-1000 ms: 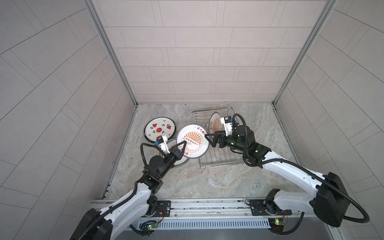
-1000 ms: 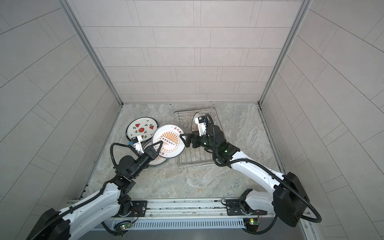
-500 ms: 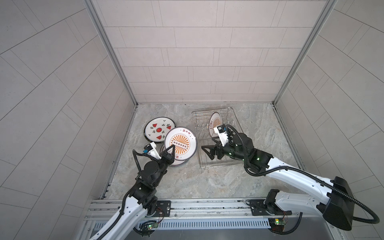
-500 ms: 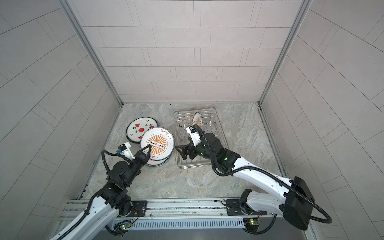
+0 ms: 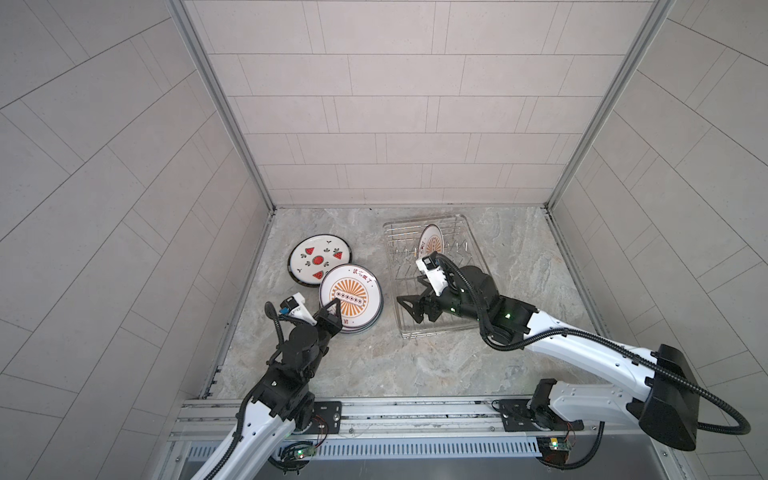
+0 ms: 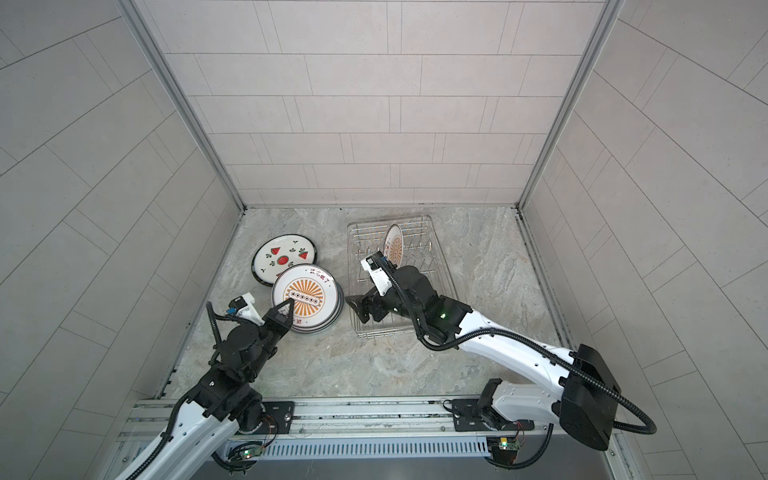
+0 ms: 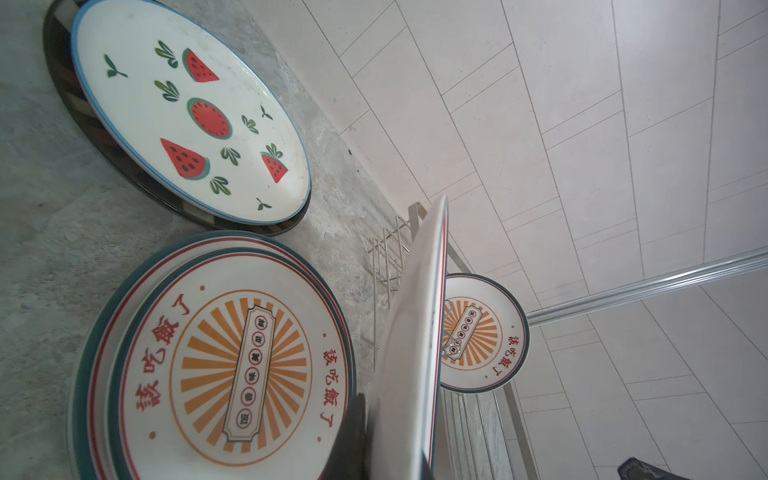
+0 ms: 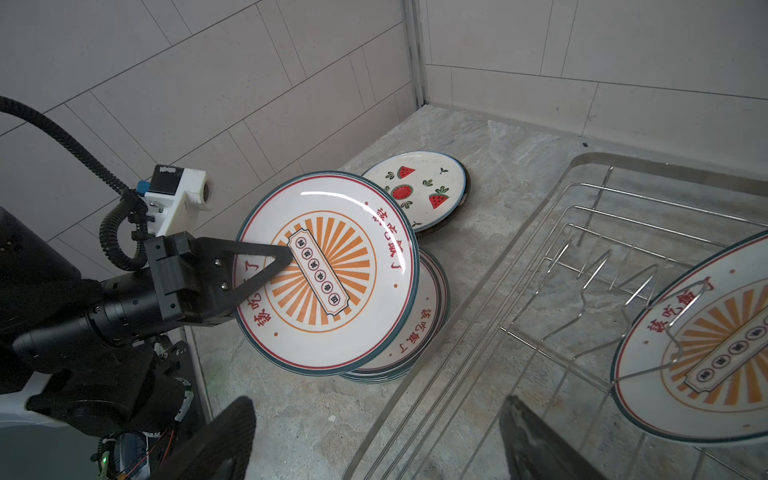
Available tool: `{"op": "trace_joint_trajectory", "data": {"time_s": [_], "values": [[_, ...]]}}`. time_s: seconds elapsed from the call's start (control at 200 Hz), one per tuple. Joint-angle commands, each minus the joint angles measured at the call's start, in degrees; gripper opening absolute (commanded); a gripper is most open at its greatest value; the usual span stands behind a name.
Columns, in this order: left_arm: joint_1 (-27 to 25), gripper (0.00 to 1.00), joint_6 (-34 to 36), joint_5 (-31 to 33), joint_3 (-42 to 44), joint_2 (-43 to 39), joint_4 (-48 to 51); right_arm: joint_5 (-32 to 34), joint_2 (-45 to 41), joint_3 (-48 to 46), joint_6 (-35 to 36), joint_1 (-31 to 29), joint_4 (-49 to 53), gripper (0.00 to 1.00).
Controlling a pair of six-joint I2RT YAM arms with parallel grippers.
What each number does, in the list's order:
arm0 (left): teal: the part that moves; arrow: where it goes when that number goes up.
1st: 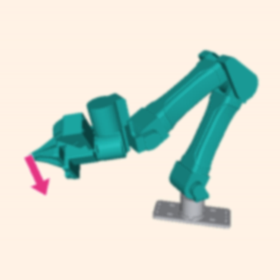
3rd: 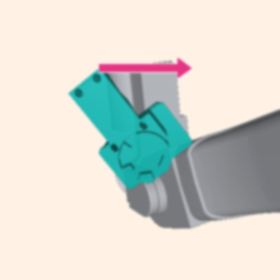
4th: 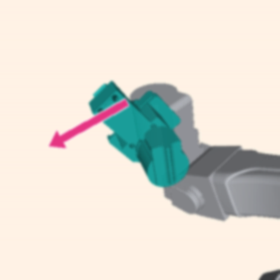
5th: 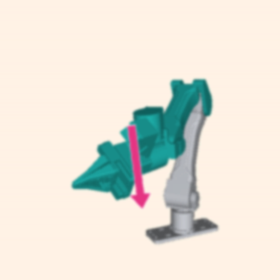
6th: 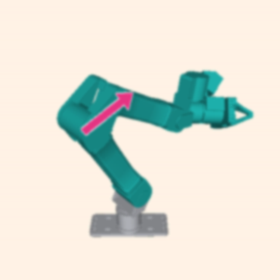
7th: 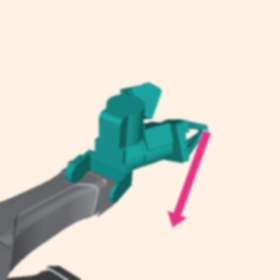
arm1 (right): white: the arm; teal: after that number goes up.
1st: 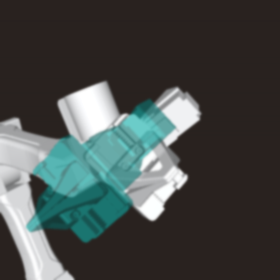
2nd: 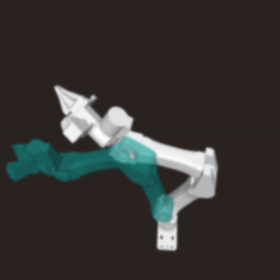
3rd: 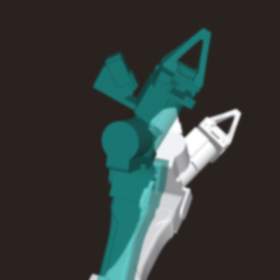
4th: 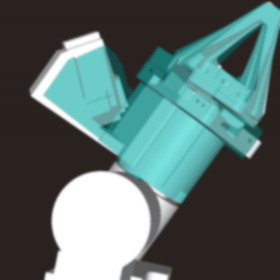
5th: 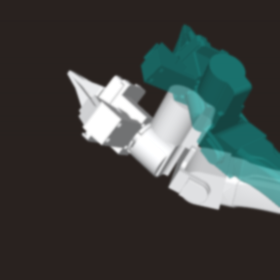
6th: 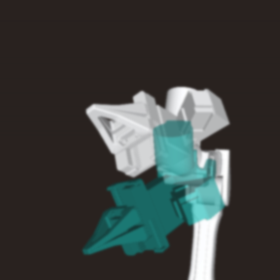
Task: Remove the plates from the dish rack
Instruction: 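Close the left gripper on the plate rim and open the right gripper, then lower the plate onto the sunburst stack with the left gripper while the right withdraws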
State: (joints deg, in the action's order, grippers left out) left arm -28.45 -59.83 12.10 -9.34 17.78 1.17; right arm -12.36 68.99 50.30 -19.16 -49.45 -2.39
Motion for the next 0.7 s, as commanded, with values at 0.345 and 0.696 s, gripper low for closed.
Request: {"op": "trace_joint_trajectory", "data": {"time_s": [0.345,0.696], "values": [[0.8,0.12,-3.7,4.6,-1.8,4.6,-0.6,2.6,3.0,2.7,0.9,-0.2,0.7,0.92],[4.0,0.14,-5.9,0.3,1.1,10.1,-5.2,2.0,6.4,4.7,0.2,-0.2,0.9,0.92]]}}
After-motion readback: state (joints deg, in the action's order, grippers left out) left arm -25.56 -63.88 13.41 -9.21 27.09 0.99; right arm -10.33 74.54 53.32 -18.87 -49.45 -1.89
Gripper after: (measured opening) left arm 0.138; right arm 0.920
